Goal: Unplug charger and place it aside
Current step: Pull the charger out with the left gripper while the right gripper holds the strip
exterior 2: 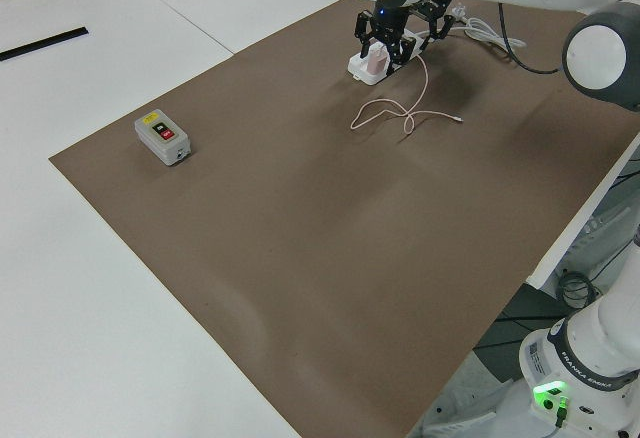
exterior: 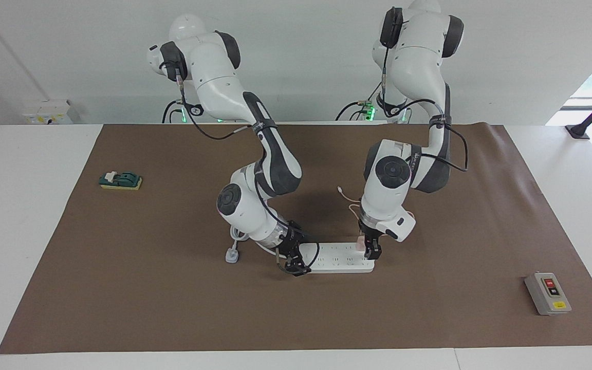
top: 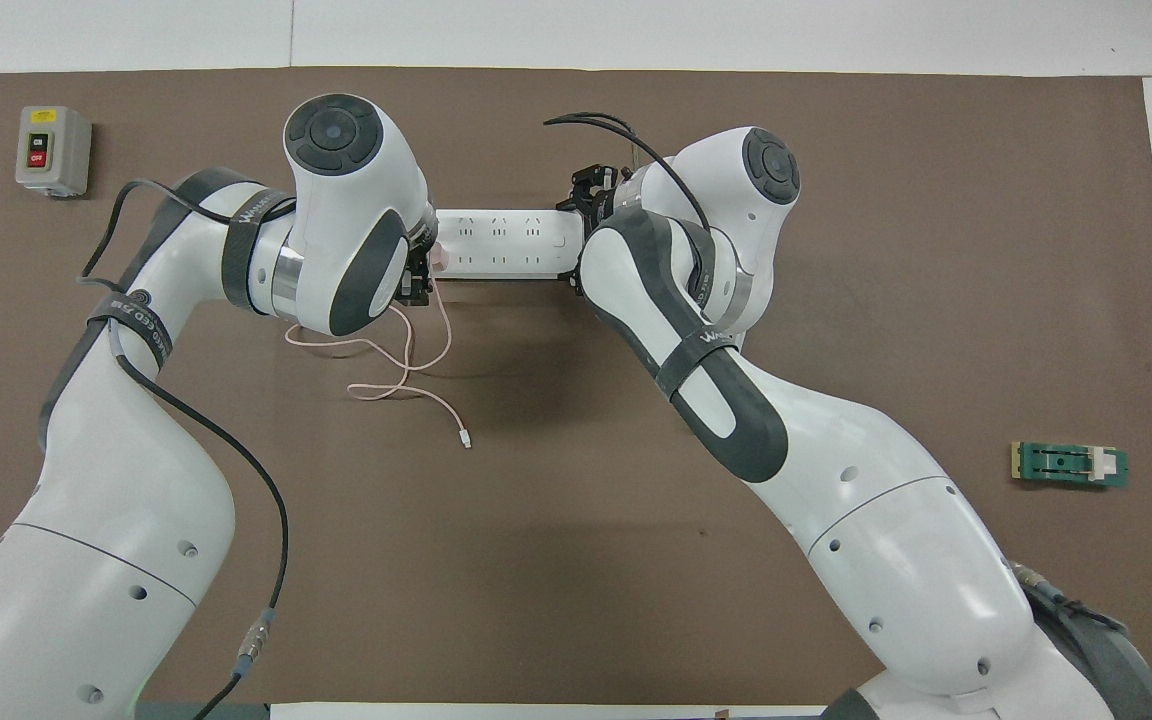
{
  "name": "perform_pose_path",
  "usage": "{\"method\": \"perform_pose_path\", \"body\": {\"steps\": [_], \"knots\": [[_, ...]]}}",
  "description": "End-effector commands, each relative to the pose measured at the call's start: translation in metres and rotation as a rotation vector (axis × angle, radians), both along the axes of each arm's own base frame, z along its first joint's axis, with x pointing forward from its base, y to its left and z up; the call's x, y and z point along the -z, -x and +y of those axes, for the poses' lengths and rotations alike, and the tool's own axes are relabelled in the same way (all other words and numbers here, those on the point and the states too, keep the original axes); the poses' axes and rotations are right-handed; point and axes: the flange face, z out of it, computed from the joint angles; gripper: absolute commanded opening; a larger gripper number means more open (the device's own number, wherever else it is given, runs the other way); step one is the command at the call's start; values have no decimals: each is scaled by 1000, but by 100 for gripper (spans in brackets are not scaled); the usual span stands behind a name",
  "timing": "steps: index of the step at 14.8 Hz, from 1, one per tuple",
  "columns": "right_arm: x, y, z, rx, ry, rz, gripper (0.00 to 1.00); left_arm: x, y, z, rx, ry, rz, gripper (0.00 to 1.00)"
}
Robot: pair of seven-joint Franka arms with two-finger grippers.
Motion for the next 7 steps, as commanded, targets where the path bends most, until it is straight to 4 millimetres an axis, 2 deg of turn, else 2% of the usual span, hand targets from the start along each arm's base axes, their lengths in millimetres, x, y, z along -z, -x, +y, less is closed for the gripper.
{"method": "perform_pose_path", "body": {"steps": [1,2,3,7], "knots": [[1,-8,-2,2,-26,-15,11,0,-8,-1,-5,3,-21,38],[1,-9,-5,5,-26,-16,5,-1,-9,-2,-5,6,-29,17],[1,-9,-3,5,-29,-16,5,-2,-10,-2,-5,12,-38,0],[2,-8,-2,10,-41,-11,6,-3,-11,-4,-1,24,-58,0]]}}
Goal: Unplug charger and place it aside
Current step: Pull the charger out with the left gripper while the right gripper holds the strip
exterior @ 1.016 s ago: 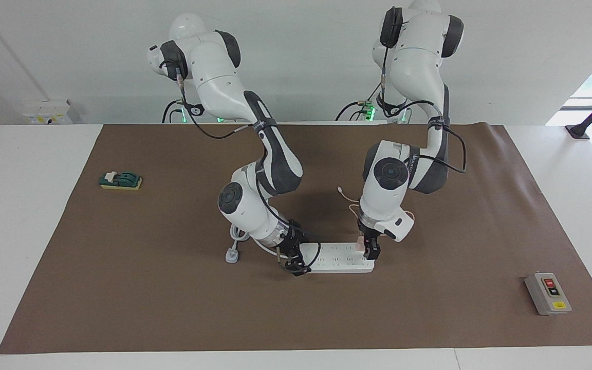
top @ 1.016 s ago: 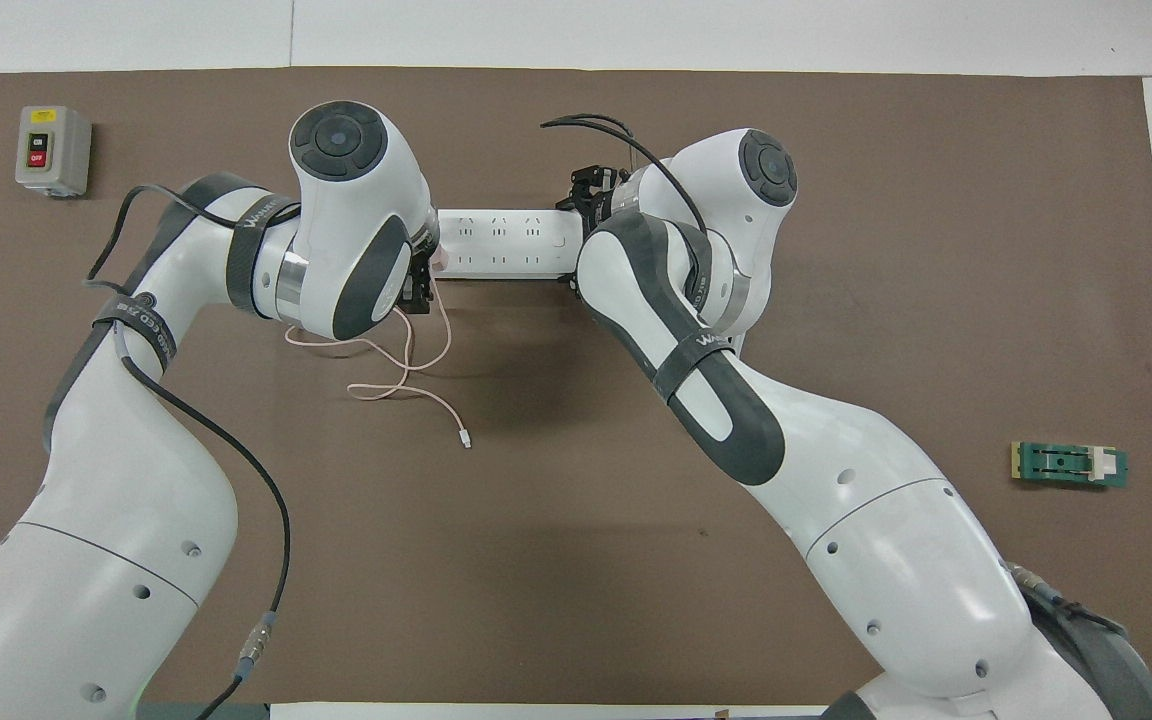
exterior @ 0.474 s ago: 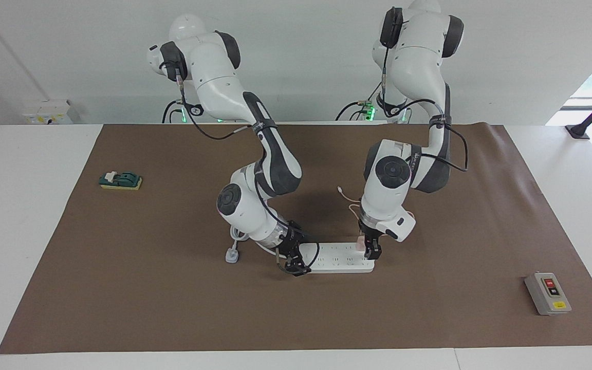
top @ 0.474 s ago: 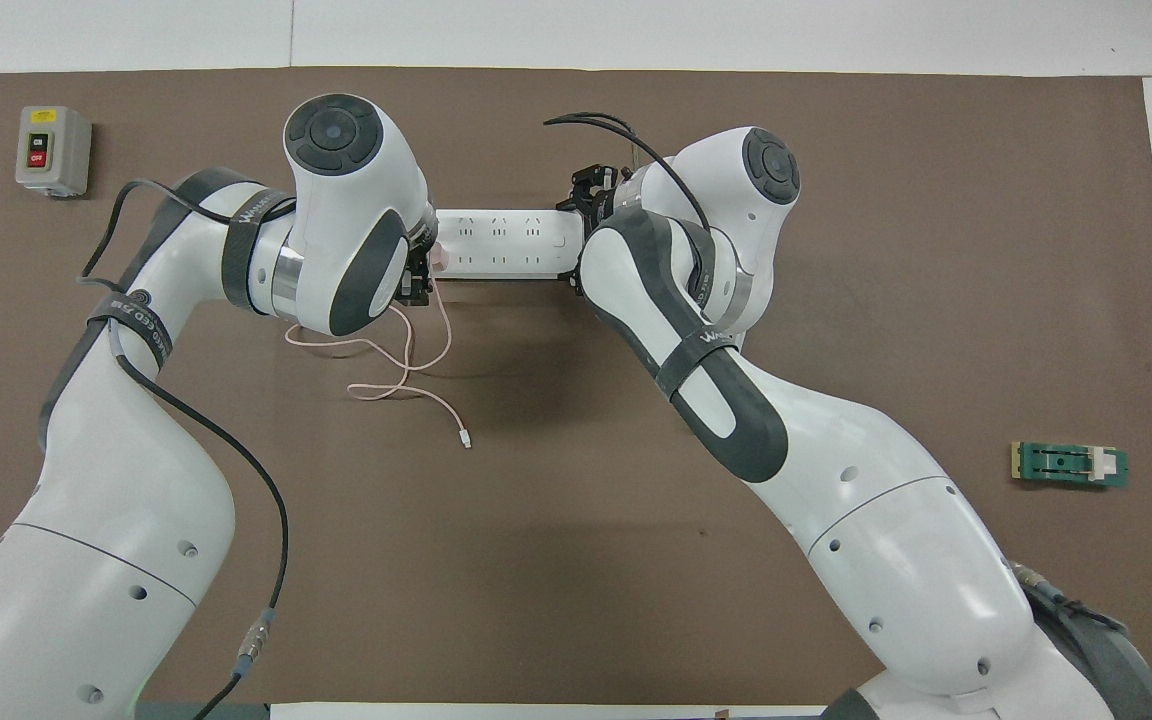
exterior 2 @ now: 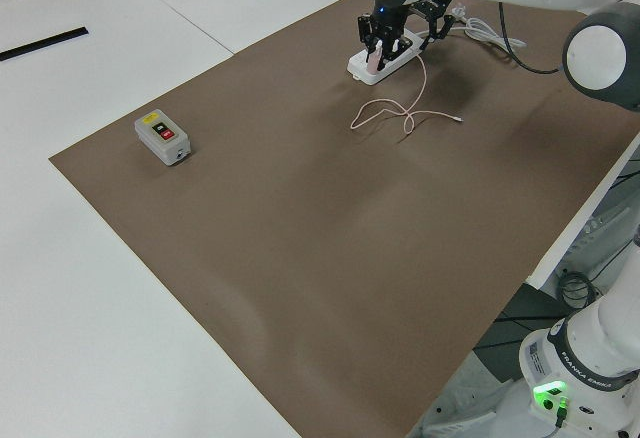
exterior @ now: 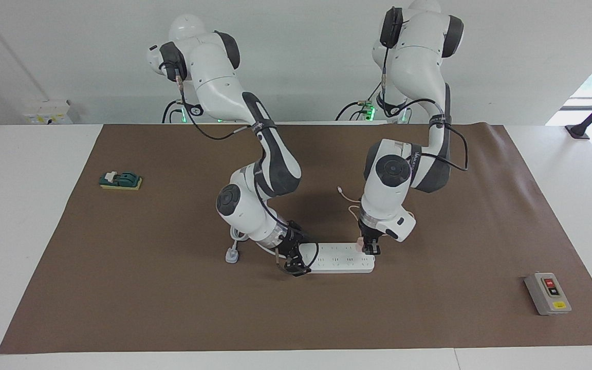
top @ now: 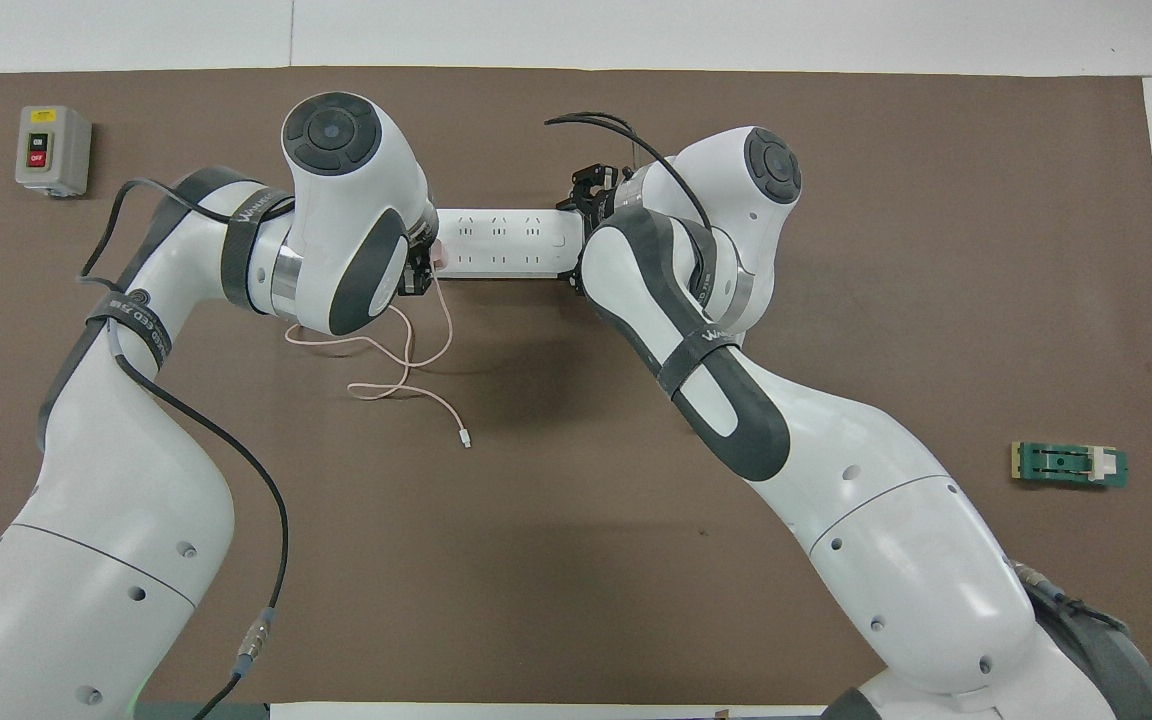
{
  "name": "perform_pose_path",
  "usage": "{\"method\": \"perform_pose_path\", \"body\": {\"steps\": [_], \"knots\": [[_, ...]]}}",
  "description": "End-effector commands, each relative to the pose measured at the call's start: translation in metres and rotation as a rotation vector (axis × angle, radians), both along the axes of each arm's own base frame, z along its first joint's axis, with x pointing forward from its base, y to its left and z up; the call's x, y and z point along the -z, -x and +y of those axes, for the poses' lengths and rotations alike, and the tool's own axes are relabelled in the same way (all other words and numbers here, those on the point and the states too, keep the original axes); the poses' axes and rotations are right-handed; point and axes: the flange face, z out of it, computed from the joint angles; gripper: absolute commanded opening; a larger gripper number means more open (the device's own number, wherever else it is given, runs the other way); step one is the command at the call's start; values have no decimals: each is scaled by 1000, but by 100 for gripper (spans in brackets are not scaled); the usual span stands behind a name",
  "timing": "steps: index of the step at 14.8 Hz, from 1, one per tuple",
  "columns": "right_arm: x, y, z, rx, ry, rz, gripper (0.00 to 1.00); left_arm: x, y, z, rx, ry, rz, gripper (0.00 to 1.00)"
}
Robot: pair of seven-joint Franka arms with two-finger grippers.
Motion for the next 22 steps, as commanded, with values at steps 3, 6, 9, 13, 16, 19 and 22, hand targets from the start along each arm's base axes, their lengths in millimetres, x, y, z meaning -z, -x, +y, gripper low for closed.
{"method": "perform_pose_path", "body": {"steps": [3,6,9,13,16,19,22], "knots": [[1,-7,-1,8,-36,-13,6,-4,-10,-2,-5,16,-49,0],[2,-7,-2,10,-37,-13,6,-37,-5,3,27,9,-44,0],[2,-7,-2,10,-37,-13,6,-61,1,11,34,-2,-22,0],[2,-7,-2,10,-37,-13,29,-76,6,14,82,-1,-26,0],[0,-4,6,-5,-25,-26,100,-74,9,20,212,-7,-13,0],[-29,-11,-9,4,-37,-47,100,-73,11,38,330,-15,3,0],[-69,-4,-14,-119,48,-74,100,-75,32,59,584,-27,52,0]]}}
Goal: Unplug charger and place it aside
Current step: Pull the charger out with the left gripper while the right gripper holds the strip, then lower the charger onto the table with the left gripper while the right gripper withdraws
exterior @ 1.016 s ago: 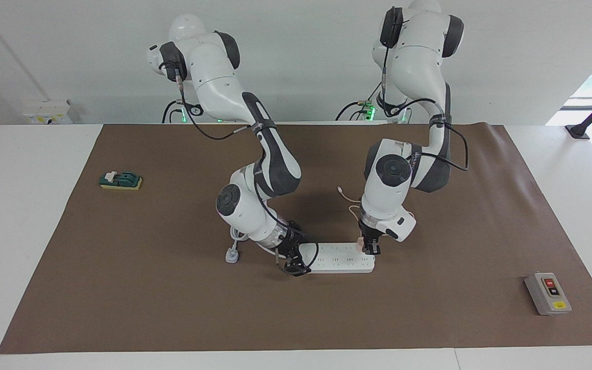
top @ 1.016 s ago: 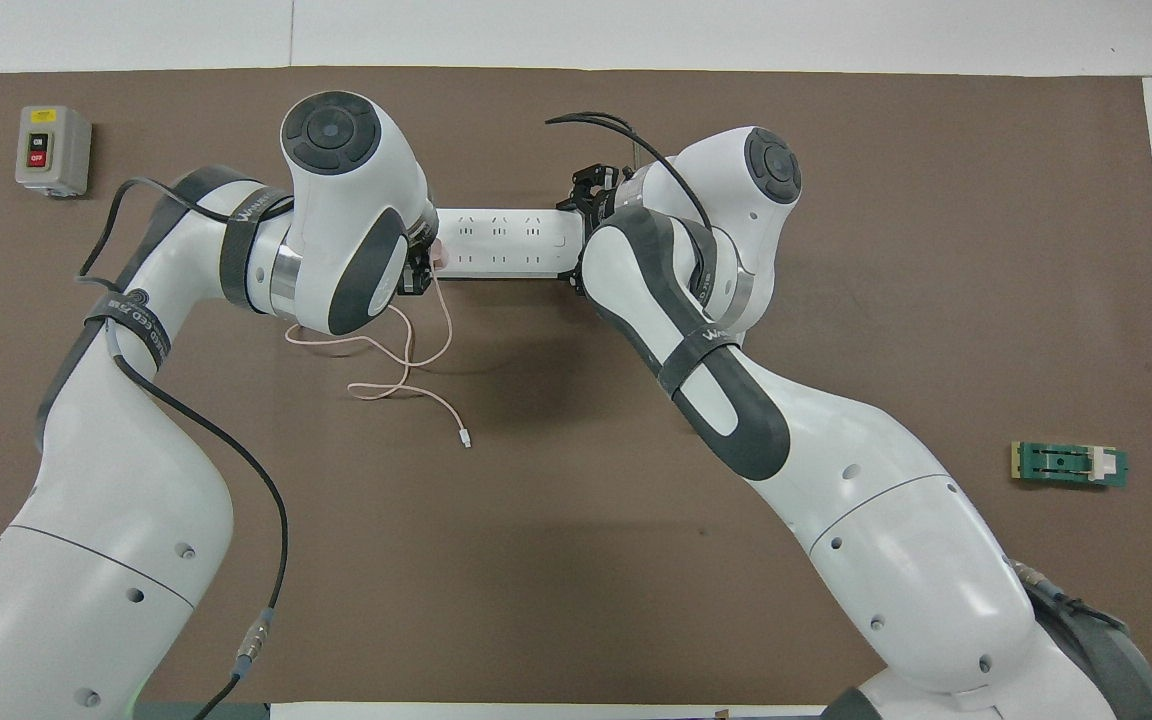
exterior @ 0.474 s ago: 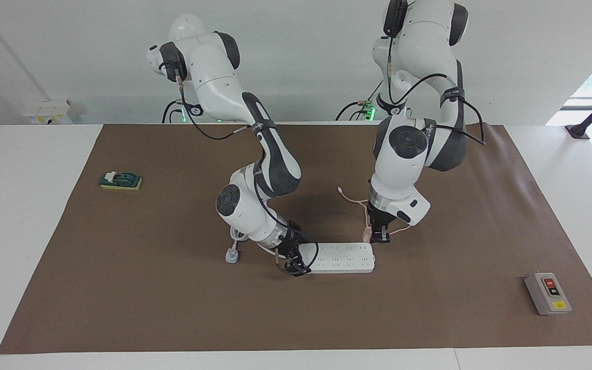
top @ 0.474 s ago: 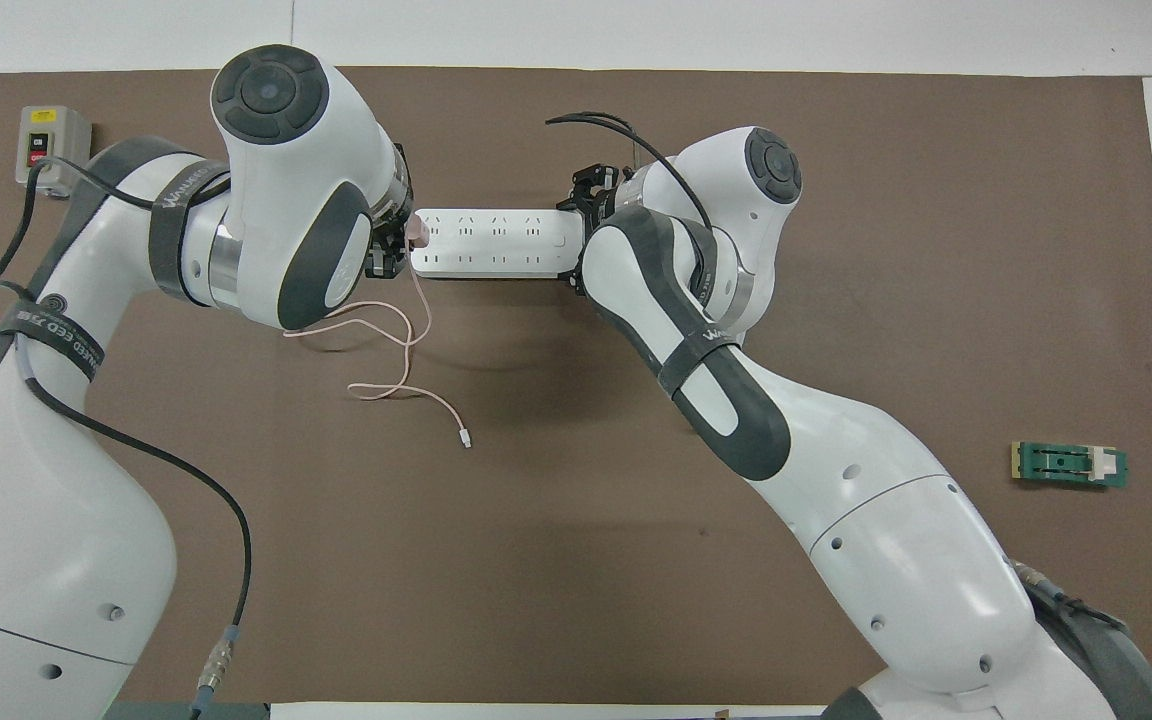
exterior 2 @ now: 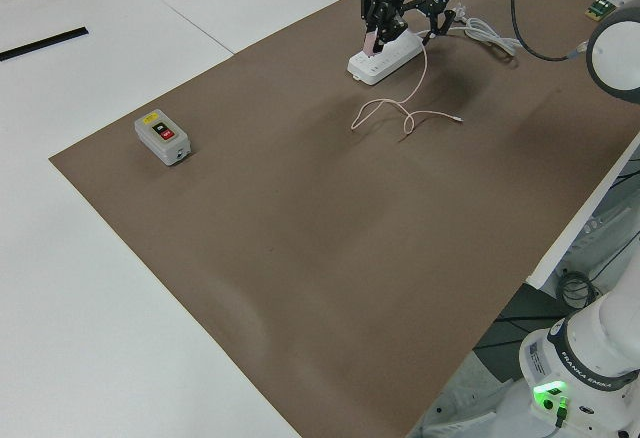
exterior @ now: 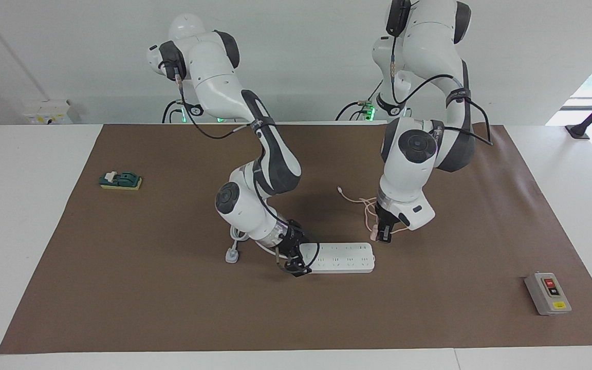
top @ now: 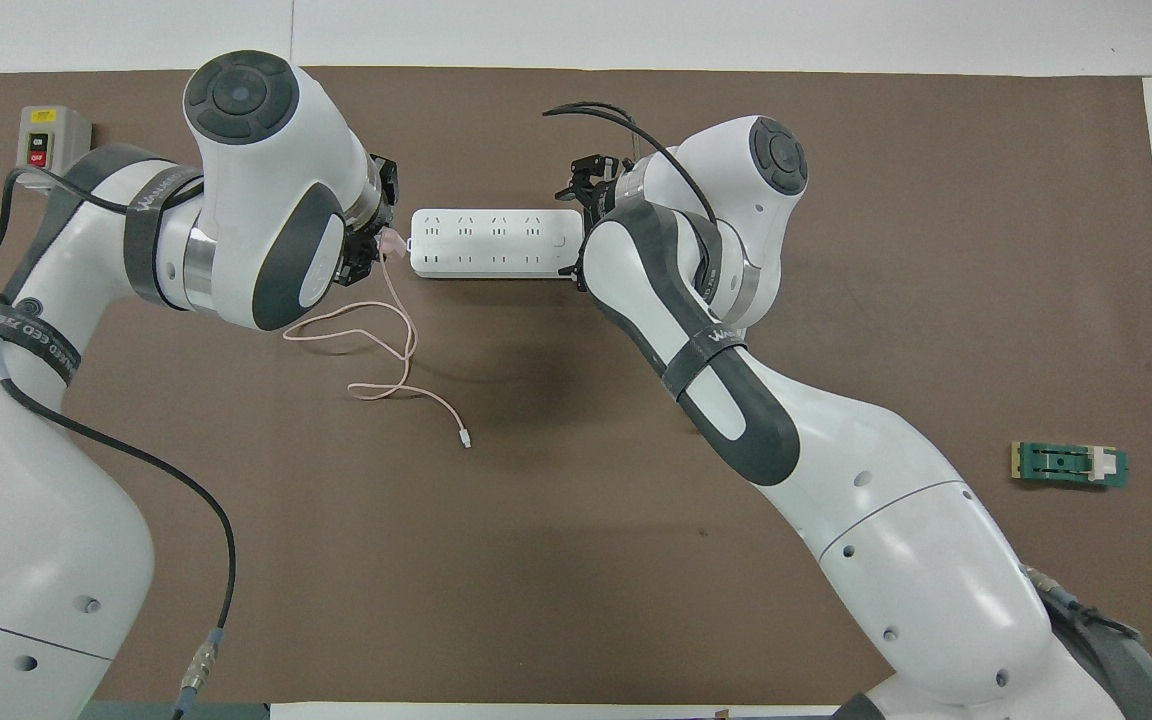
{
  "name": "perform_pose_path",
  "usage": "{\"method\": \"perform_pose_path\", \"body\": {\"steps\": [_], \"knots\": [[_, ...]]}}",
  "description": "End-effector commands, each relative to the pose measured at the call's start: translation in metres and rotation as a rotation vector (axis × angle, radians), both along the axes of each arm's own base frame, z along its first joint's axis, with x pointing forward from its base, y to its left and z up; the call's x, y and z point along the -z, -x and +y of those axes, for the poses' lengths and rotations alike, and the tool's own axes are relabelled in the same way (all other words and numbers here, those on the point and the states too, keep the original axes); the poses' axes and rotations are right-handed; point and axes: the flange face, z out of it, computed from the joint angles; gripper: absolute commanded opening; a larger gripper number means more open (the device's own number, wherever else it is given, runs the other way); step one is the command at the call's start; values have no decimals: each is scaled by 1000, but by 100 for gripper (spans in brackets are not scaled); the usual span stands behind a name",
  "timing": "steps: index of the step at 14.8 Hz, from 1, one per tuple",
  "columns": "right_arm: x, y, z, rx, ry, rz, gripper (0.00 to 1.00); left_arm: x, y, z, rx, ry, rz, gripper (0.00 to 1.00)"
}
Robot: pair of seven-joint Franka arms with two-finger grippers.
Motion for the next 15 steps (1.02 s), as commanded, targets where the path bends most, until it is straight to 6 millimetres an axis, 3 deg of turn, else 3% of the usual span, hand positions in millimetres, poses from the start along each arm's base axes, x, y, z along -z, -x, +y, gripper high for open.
{"method": "perform_pose_path", "body": {"steps": [1,3,5,8,9,12,13,15], "knots": [[-57,1,-18,-111,67,-36,100,-13,35,30,230,-12,52,0],[-91,7,-46,-228,149,-46,100,-21,54,57,365,-12,70,0],[-144,28,-80,-393,255,-82,100,-29,76,85,506,-9,87,0],[-193,53,-126,-613,349,-124,100,-33,105,114,670,-2,105,0],[-209,59,-150,-682,364,-126,100,-33,115,127,699,1,112,0],[-249,72,-246,-906,352,-172,100,-27,137,159,825,14,137,0],[-265,80,-269,-995,352,-204,100,-25,139,169,880,21,147,0],[-301,103,-292,-1182,428,-232,100,-19,146,187,960,29,150,0]]}}
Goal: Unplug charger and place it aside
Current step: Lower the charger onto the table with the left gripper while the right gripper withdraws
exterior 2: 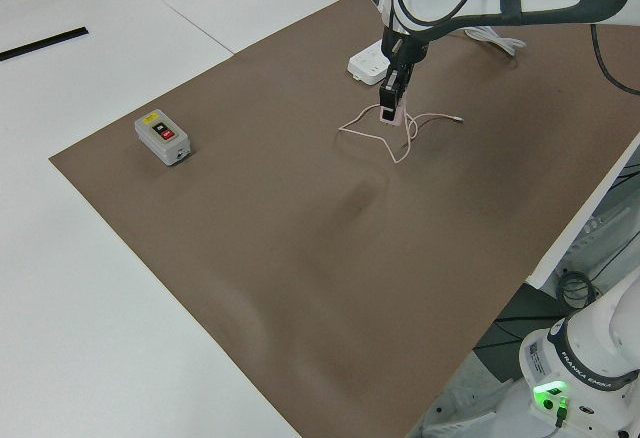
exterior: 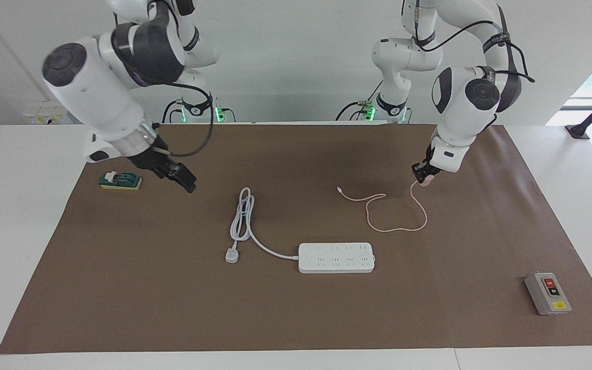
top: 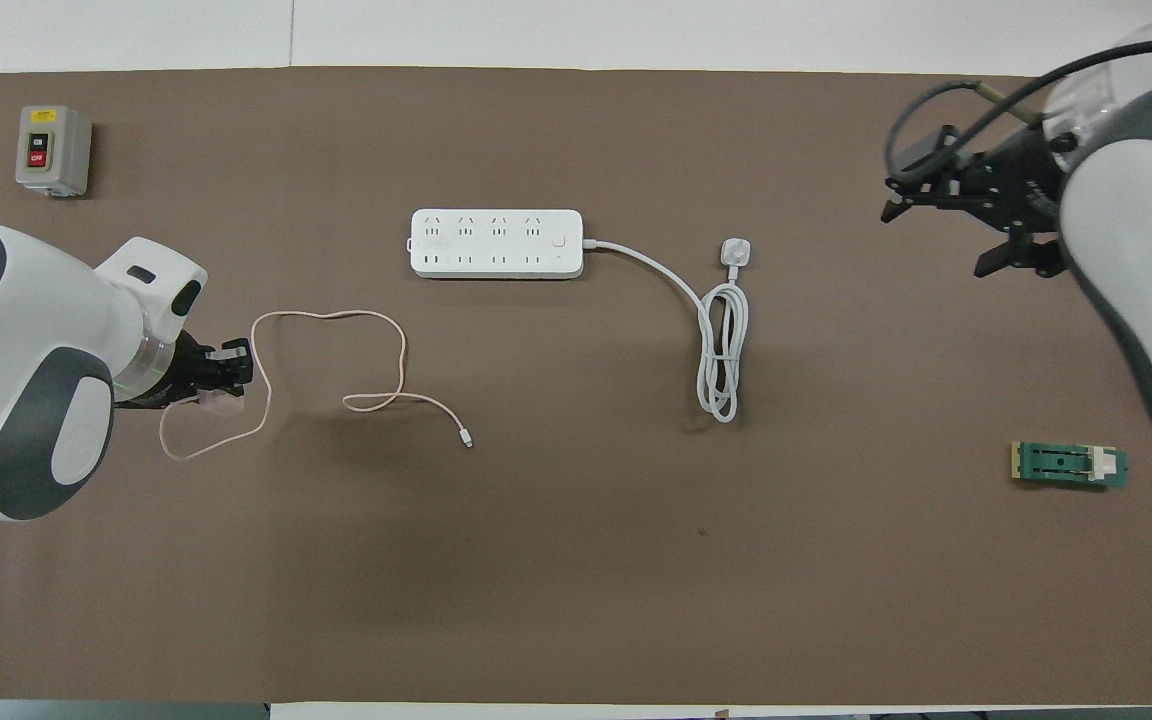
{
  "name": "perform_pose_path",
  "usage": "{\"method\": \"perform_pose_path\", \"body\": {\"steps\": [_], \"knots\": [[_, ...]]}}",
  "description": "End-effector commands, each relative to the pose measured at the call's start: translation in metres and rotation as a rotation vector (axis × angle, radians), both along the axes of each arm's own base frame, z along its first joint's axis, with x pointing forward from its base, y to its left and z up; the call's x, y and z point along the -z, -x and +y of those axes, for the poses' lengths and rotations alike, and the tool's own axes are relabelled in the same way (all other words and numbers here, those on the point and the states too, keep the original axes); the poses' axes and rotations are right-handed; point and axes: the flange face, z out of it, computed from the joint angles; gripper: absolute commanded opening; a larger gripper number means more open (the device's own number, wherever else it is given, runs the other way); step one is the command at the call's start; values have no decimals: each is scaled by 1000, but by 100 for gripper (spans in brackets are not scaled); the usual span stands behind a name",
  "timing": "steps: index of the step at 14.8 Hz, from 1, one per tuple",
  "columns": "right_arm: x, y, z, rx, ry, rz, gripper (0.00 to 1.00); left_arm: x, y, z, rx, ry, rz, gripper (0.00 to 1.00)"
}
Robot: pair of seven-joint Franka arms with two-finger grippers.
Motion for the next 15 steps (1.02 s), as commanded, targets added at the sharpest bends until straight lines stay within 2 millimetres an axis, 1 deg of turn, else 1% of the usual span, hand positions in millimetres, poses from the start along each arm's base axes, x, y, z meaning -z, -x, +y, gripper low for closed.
{"method": "perform_pose_path", "body": {"steps": [1,3,4,5,6,7,8,9,10,11,12,13,14,15], "knots": [[-37,39,-12,-280,97,-14,100,6,15,21,79,18,-9,0],[-45,50,-18,-407,107,2,100,19,15,22,97,23,-34,0],[-47,51,-19,-419,116,6,100,27,17,29,88,24,-43,0],[-47,51,-20,-423,129,10,100,33,19,30,86,24,-51,0],[-46,52,-16,-433,140,14,100,35,18,30,86,24,-51,0],[-49,60,-7,-439,142,27,100,36,19,31,84,24,-49,0],[-50,65,-8,-436,140,39,100,36,19,33,87,25,-49,0],[-57,69,-9,-435,139,26,100,41,20,40,89,25,-43,0],[-57,69,-10,-432,139,17,100,43,19,46,89,27,-53,0],[-55,67,-14,-435,134,2,100,47,21,47,89,27,-53,0],[-60,72,-19,-428,128,6,100,49,22,48,89,27,-49,30],[-62,82,-21,-430,120,31,100,48,22,51,85,27,-46,58],[-57,87,-24,-433,111,57,100,49,22,56,77,27,-41,82],[-57,86,-33,-453,108,42,100,49,23,58,81,27,-35,91]]}}
